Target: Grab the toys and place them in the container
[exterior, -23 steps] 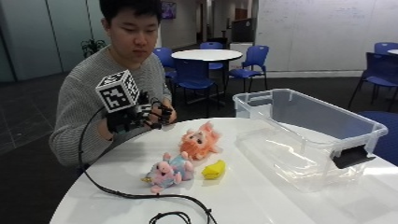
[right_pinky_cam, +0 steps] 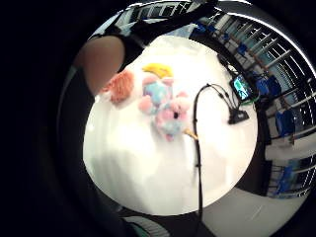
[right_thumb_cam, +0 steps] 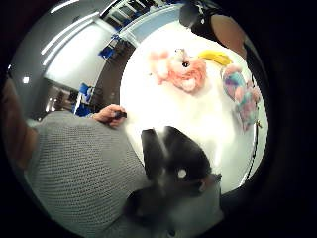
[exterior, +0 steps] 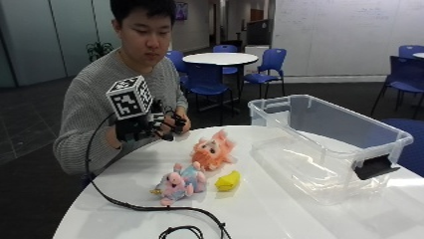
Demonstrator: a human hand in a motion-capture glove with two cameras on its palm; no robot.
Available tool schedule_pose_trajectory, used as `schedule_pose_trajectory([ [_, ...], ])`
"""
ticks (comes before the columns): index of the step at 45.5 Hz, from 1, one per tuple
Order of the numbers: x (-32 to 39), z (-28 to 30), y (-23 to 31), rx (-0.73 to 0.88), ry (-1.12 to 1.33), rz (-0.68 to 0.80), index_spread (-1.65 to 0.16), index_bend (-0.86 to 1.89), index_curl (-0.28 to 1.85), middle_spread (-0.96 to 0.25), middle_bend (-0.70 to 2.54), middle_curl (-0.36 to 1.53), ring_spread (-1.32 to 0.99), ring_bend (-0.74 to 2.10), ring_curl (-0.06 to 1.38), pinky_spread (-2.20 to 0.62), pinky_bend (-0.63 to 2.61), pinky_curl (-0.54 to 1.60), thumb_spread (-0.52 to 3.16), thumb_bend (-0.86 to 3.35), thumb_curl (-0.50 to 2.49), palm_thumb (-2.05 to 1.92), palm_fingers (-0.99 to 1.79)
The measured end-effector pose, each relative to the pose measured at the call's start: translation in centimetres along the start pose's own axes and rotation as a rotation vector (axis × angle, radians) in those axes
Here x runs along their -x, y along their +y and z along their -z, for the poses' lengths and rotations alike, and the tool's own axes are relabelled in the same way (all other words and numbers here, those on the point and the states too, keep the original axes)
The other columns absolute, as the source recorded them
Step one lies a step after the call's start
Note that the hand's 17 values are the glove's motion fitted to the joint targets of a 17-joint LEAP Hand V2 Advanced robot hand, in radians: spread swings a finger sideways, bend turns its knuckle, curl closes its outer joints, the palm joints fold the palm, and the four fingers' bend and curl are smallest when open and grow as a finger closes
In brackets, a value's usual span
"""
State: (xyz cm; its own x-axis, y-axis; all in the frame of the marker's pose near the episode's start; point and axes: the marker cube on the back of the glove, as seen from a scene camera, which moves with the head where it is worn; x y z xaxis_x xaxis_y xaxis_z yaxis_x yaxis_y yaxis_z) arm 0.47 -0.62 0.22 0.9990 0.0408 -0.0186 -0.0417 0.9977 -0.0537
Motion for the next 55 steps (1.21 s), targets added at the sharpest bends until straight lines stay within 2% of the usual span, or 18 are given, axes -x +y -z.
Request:
schedule_pose_trajectory([
  [6,-1.0,-0.4,-1.6,0.031,0.012,-0.048,-0.39,0.24,0.24,-0.25,0.18,0.15,-0.28,0.35,0.14,0.0,0.57,0.25,1.24,-0.01,0.15,-0.01,0.29],
  [18,-6.9,-0.8,-6.4,0.095,0.101,-0.243,-0.39,0.14,0.24,-0.22,0.17,0.18,-0.26,0.44,0.18,0.01,0.7,0.3,1.28,-0.03,0.17,-0.03,0.15],
  [29,-8.8,-6.9,-5.5,0.263,0.076,-0.323,-0.39,0.15,0.25,-0.22,0.18,0.22,-0.25,0.5,0.21,0.01,0.79,0.33,1.29,-0.01,0.2,0.0,0.11],
  [34,-9.0,-10.6,-4.7,0.316,0.142,-0.351,-0.39,0.14,0.24,-0.21,0.18,0.23,-0.25,0.53,0.22,0.01,0.85,0.35,1.3,-0.01,0.21,0.01,0.11],
  [42,-8.9,-11.4,-4.8,0.3,0.211,-0.347,-0.39,0.09,0.2,-0.21,0.18,0.24,-0.23,0.59,0.24,-0.01,1.09,0.4,1.31,0.01,0.25,0.08,0.13],
  [49,-9.0,-11.6,-5.1,0.215,0.242,-0.335,-0.41,0.12,0.19,-0.22,0.2,0.26,-0.24,0.73,0.27,-0.06,1.12,0.41,1.34,0.03,0.27,0.16,0.22],
  [54,-9.1,-11.7,-5.7,0.063,0.256,-0.313,-0.42,0.13,0.17,-0.24,0.22,0.28,-0.32,0.93,0.31,-0.22,1.15,0.38,1.42,0.08,0.31,0.26,0.58],
  [55,-9.2,-11.7,-5.8,0.031,0.255,-0.307,-0.42,0.11,0.16,-0.24,0.28,0.3,-0.33,0.98,0.33,-0.26,1.16,0.38,1.43,0.11,0.32,0.3,0.72],
])
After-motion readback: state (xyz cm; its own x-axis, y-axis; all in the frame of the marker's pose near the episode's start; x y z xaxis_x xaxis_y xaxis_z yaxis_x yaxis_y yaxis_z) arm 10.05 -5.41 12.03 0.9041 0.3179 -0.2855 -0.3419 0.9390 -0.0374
